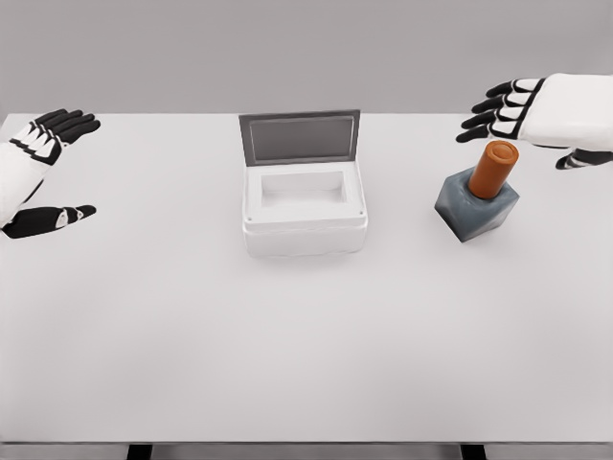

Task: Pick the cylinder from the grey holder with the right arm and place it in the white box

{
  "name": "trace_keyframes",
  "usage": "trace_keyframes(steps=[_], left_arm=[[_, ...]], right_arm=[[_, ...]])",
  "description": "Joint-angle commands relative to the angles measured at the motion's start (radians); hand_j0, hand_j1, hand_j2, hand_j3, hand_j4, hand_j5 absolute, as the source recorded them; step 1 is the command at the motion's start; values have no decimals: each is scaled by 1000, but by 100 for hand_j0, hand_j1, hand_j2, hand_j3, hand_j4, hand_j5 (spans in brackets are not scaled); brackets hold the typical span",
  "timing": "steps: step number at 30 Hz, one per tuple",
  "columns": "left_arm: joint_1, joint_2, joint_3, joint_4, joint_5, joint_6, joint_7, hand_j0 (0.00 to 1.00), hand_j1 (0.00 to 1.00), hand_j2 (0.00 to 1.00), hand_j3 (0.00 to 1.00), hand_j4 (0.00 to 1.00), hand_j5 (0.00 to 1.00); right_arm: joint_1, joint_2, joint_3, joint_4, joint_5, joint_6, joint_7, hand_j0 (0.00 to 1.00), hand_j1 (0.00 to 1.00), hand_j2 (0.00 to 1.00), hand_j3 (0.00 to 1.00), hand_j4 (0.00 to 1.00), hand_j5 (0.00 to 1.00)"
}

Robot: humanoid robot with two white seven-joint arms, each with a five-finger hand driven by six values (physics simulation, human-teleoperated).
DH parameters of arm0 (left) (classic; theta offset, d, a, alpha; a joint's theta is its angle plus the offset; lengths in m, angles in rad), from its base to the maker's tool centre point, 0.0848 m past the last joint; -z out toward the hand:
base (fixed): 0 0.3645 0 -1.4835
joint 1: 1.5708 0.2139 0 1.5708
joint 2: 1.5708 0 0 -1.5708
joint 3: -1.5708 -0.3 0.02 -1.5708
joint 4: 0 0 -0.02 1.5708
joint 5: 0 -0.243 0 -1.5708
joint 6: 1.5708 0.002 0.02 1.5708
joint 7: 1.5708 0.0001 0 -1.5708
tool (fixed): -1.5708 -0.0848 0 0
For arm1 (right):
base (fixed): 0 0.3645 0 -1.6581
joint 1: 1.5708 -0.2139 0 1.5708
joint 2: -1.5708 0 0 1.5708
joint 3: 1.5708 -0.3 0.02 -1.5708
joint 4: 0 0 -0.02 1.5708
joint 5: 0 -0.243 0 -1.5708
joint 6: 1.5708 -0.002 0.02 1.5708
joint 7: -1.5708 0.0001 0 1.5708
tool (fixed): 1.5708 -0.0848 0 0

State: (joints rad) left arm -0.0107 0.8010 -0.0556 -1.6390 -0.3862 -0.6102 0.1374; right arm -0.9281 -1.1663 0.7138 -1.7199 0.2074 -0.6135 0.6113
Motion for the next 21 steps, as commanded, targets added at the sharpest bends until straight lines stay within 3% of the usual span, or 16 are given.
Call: trace_keyframes(steps=[1, 5, 6, 8, 14, 19, 21], left_arm=[[0, 0, 0, -1, 4, -1, -1, 100, 100, 100, 100, 100, 100], [0, 0, 0, -1, 0, -1, -1, 100, 100, 100, 100, 100, 100], [0, 0, 0, -1, 0, -1, -1, 100, 100, 100, 100, 100, 100], [0, -2, 0, -1, 0, -1, -1, 100, 100, 100, 100, 100, 100], [0, -3, 0, -1, -2, -1, -1, 100, 100, 100, 100, 100, 100], [0, -5, 0, -1, -2, -1, -1, 100, 100, 100, 100, 100, 100], [0, -3, 0, 1, -2, -1, -1, 100, 100, 100, 100, 100, 100]], right_arm=[[0, 1, 1, -1, -3, 3, 0, 100, 100, 100, 100, 100, 100], [9, -6, -19, -6, -6, 3, 0, 100, 100, 100, 100, 100, 100], [9, -19, -62, -9, -11, 3, 0, 100, 100, 100, 100, 100, 100], [32, -41, -45, -6, -32, 3, 0, 100, 100, 100, 100, 100, 100], [-5, -49, -31, -14, -224, 55, 0, 100, 100, 100, 100, 100, 100], [-6, -49, -1, -18, -209, 109, 0, 100, 100, 100, 100, 100, 100], [-6, -15, 26, 28, -157, 118, 0, 100, 100, 100, 100, 100, 100]])
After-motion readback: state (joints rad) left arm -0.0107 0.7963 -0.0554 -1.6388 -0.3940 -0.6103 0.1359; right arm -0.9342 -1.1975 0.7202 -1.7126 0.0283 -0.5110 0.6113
